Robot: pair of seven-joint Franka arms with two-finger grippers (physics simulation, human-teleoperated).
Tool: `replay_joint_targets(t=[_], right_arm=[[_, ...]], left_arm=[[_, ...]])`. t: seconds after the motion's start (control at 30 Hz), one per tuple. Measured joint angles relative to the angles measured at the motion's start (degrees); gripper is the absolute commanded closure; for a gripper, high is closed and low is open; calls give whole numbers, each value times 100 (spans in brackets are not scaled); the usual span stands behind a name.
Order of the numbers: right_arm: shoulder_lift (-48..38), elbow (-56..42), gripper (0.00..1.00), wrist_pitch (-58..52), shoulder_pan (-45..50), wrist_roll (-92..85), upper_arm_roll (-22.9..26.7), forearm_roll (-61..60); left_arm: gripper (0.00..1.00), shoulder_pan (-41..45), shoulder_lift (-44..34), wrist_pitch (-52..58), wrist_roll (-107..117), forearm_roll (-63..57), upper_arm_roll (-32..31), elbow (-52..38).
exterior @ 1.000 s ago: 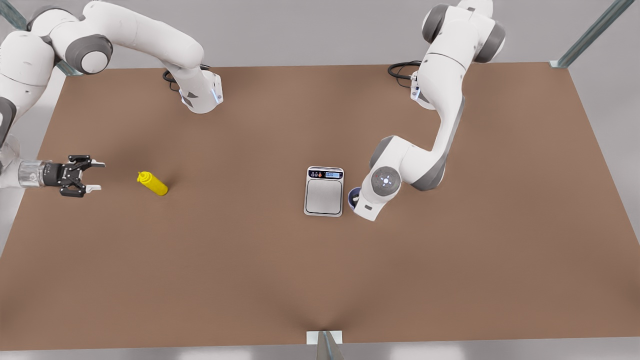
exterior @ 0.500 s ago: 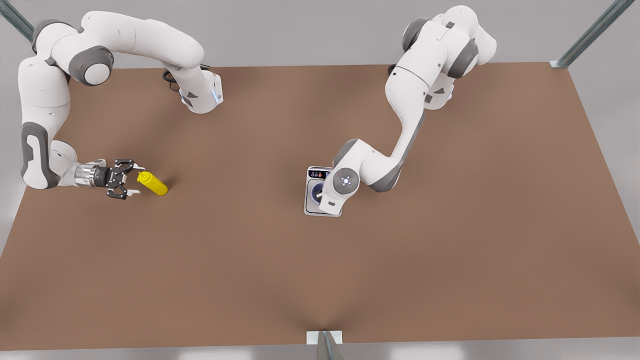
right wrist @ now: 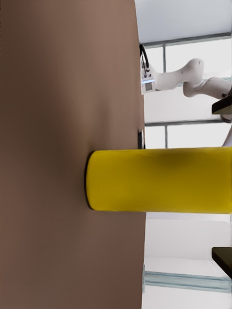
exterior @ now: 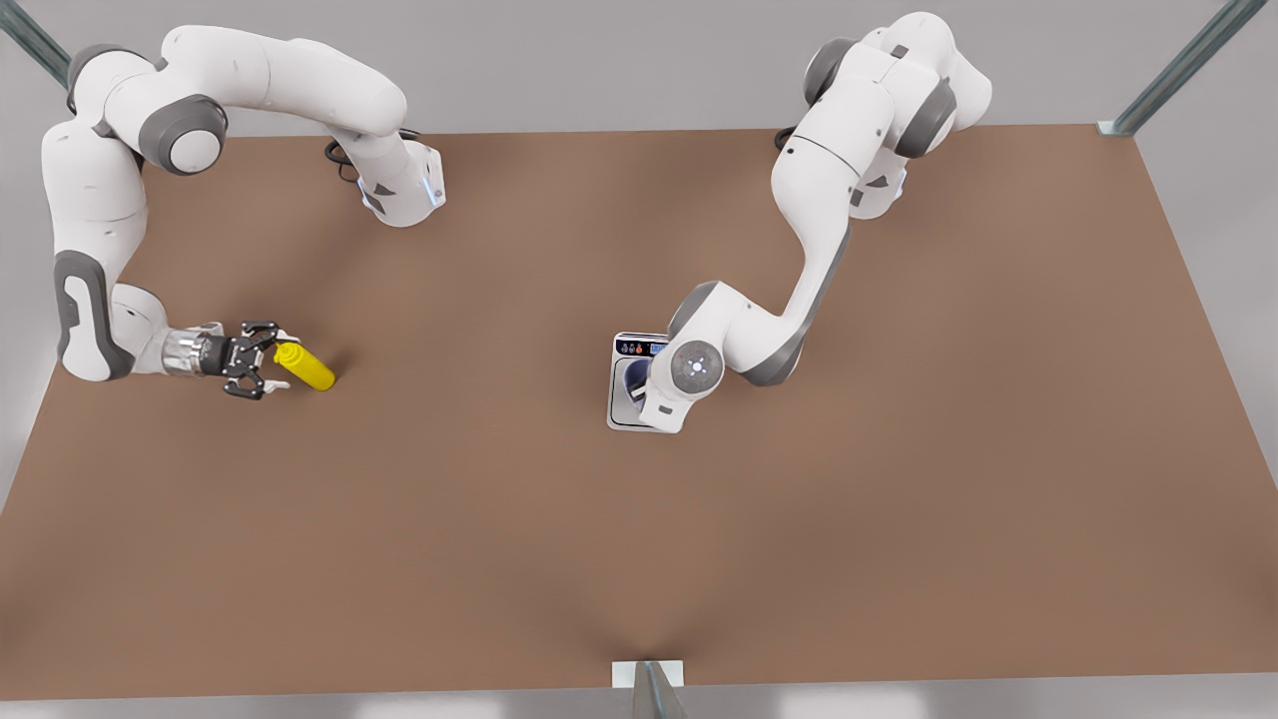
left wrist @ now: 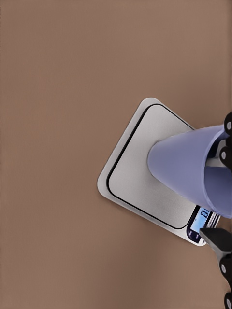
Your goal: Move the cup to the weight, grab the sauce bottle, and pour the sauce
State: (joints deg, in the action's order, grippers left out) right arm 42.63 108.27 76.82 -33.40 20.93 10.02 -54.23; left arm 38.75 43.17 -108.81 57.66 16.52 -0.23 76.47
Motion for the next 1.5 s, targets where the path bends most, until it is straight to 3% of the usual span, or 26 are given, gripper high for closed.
replay_joint_targets(t=[0.3, 0.37, 0.43, 0.47, 0.57, 0.63, 0.9, 1.37, 1.5], right_arm=[[79, 9, 0, 1, 8, -298, -157, 50], [62, 10, 0, -115, 9, -449, -211, 62], [70, 17, 0, -146, 2, -467, -279, 62], [62, 35, 0, -209, 1, -467, -285, 62], [40, 129, 2, -304, -9, -441, -282, 78], [35, 141, 11, -384, -9, -376, -283, 112], [25, 133, 45, -407, 0, -344, -298, 130], [-51, 46, 55, -379, 5, -332, -341, 112], [-691, -77, 55, -200, 330, 191, -463, 110]], left_arm=[[0, -15, -283, 267, 9, -35, 74, -14], [0, -196, -734, 958, 4, -95, 76, -58], [0, -1083, -1580, 2526, -954, -159, 195, -326], [0, -1253, -1837, 3272, -2132, -271, 651, -587], [0, -1270, -2094, 3506, -5015, -562, 2026, -610], [0, -1274, -2095, 3499, -6199, -670, 2600, -607], [0, -1247, -2155, 3516, -6328, -796, 2641, -598], [0, -1246, -2049, 3454, -6328, -794, 2642, -545], [0, -1247, -2048, 3463, -6328, -795, 2642, -545]])
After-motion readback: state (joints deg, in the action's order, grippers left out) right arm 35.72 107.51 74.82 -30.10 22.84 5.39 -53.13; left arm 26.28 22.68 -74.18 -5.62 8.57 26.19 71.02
